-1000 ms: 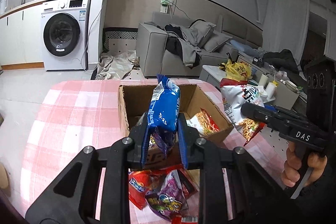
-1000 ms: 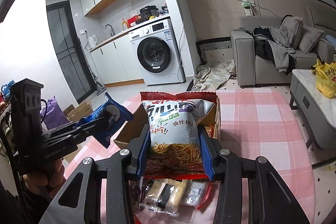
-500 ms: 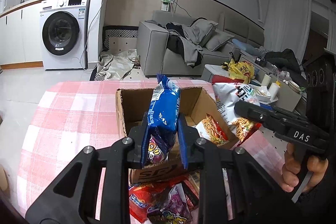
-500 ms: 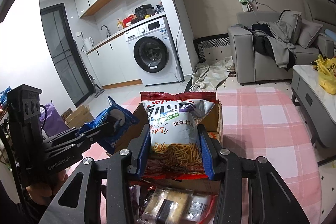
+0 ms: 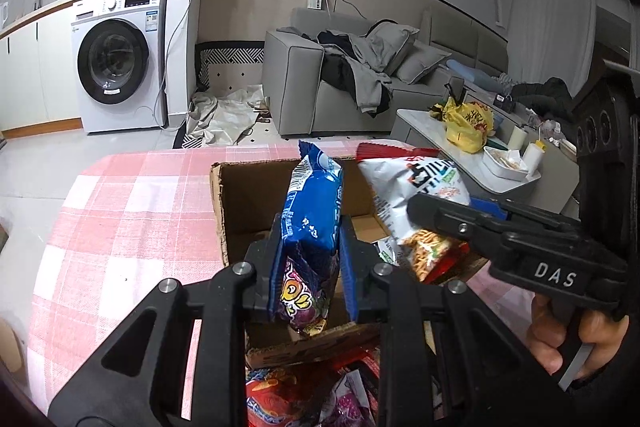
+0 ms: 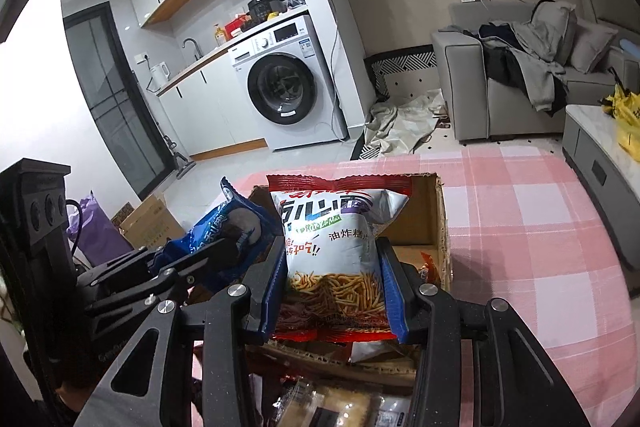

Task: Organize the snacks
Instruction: 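Lift both held bags and carry them over the cardboard box, then open both grippers to drop the bags into the box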

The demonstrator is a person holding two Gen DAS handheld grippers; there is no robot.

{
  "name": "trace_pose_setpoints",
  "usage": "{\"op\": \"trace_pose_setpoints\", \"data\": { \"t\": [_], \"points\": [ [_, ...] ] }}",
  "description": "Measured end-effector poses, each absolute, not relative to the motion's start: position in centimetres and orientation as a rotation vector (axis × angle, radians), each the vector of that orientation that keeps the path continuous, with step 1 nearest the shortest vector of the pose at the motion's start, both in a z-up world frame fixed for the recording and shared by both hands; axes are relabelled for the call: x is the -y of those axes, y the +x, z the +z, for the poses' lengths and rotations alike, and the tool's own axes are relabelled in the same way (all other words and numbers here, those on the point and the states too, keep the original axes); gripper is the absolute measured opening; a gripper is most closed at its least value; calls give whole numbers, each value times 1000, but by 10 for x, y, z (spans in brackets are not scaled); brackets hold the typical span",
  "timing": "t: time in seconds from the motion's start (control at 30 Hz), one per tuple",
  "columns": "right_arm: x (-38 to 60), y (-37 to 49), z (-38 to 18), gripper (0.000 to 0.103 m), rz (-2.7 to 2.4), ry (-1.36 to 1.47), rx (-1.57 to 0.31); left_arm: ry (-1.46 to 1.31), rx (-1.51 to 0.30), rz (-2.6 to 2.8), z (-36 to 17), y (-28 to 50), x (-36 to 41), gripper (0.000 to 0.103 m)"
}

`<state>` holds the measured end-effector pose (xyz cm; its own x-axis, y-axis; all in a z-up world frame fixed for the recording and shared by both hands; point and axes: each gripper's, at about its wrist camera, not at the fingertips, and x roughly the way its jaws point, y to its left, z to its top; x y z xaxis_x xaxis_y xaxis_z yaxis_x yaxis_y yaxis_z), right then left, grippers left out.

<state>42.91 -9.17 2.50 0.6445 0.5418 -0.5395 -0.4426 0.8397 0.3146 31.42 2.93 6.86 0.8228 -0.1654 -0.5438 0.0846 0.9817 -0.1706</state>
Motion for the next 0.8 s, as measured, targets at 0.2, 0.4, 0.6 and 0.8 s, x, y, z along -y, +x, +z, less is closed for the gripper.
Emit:
{"op": "trace_pose_setpoints", "data": {
  "t": [0.2, 0.4, 0.6, 0.8],
  "points": [
    [84, 443, 14, 44, 544, 154, -698, -130, -609, -127, 56, 335, -23, 21],
    [89, 446, 6, 50, 542, 156, -721, -116, -623, -119, 50, 341, -18, 21],
    [100, 427, 19, 65, 542, 101, -676, -131, -633, -116, 55, 326, -16, 51],
    [117, 393, 31, 103, 581, 100, -637, -136, -611, -89, 65, 285, -20, 83]
  ]
}}
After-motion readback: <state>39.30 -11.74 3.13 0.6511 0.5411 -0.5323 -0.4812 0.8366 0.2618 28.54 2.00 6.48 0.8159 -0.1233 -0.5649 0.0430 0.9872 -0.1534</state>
